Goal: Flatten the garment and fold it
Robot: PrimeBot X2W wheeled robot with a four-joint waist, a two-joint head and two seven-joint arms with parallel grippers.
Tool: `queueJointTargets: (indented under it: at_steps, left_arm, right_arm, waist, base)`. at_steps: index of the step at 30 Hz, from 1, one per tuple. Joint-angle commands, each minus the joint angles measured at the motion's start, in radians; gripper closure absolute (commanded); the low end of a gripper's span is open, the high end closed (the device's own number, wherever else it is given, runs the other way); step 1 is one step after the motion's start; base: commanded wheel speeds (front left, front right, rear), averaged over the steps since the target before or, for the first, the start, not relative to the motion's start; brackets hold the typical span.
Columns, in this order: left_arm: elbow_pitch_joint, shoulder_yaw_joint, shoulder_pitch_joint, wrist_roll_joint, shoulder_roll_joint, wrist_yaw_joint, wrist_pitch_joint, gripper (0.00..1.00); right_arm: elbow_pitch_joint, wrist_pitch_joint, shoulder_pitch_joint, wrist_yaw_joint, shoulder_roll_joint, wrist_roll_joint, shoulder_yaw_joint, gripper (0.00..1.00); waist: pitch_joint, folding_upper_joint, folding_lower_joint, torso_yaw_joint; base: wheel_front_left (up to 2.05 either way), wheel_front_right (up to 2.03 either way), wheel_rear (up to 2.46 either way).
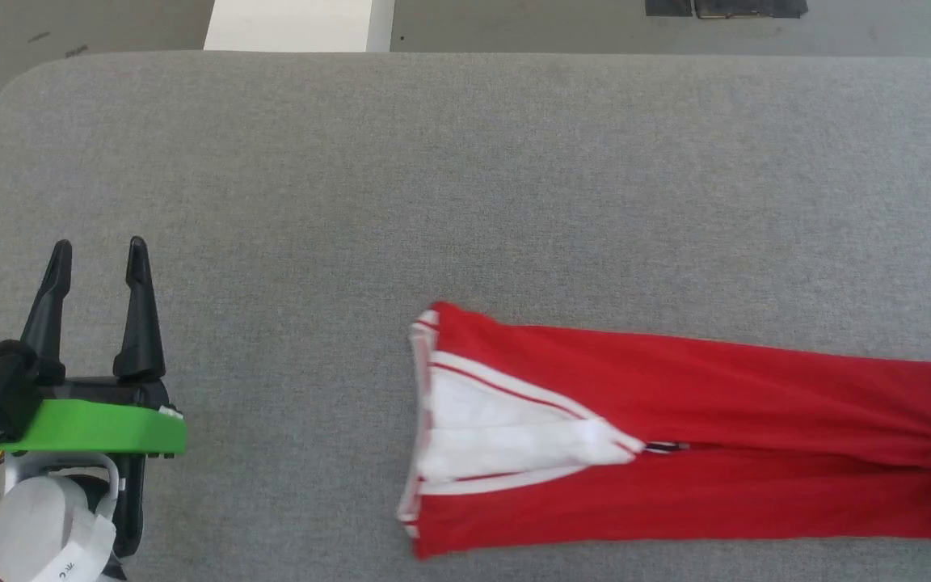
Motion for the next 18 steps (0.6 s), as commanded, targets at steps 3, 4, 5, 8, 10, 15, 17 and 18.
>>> queueJointTargets:
  at_steps: [3, 4, 5, 8, 10, 15, 17, 18]
  left_arm:
    - [0.006, -0.003, -0.012, 0.009, -0.01, -0.006, -0.004, 0.0]
    - [0.007, -0.005, -0.013, 0.01, -0.013, -0.007, -0.004, 0.0]
    - [0.012, -0.008, -0.013, 0.01, -0.018, -0.009, -0.004, 0.0]
    - [0.019, -0.007, -0.01, 0.009, -0.028, -0.011, -0.004, 0.0]
    - [0.025, -0.006, -0.004, 0.01, -0.035, -0.013, -0.004, 0.0]
    - [0.027, -0.005, 0.015, 0.019, -0.047, -0.021, -0.004, 0.0]
    - [0.03, -0.003, 0.024, 0.022, -0.051, -0.022, -0.004, 0.0]
    - [0.03, -0.003, 0.027, 0.023, -0.053, -0.023, -0.004, 0.0]
  right_arm:
    - [-0.003, 0.02, -0.027, -0.002, -0.003, -0.088, -0.071, 1.0]
    - [-0.006, 0.023, -0.029, -0.002, 0.001, -0.103, -0.083, 1.0]
    - [-0.013, 0.028, -0.03, -0.002, 0.004, -0.119, -0.09, 1.0]
    - [-0.048, 0.047, -0.027, -0.002, 0.007, -0.135, -0.076, 1.0]
    - [-0.086, 0.074, -0.016, -0.002, -0.006, -0.128, -0.034, 1.0]
    - [-0.225, 0.205, 0.019, -0.002, -0.065, -0.056, 0.098, 1.0]
    - [-0.289, 0.257, 0.023, -0.002, -0.078, -0.024, 0.146, 1.0]
    - [-0.314, 0.278, 0.021, -0.002, -0.077, -0.009, 0.165, 1.0]
  waist:
    - [0.005, -0.0001, 0.0, 0.001]
    - [0.004, -0.0001, 0.0, 0.002]
    - [0.001, -0.0001, 0.0, 0.002]
    - [-0.011, -0.0001, 0.0, -0.002]
    - [-0.026, -0.0001, 0.0, -0.006]
    - [-0.067, -0.0001, 0.0, -0.019]
    - [-0.08, -0.0001, 0.0, -0.023]
    - [-0.085, -0.0001, 0.0, -0.024]
  base:
    - [0.0, 0.0, 0.0]
    - [0.0, 0.0, 0.0]
    - [0.0, 0.0, 0.0]
    - [0.0, 0.0, 0.0]
    - [0.0, 0.0, 0.0]
    - [0.0, 0.0, 0.0]
    - [0.0, 0.0, 0.0]
    - [0.0, 0.0, 0.0]
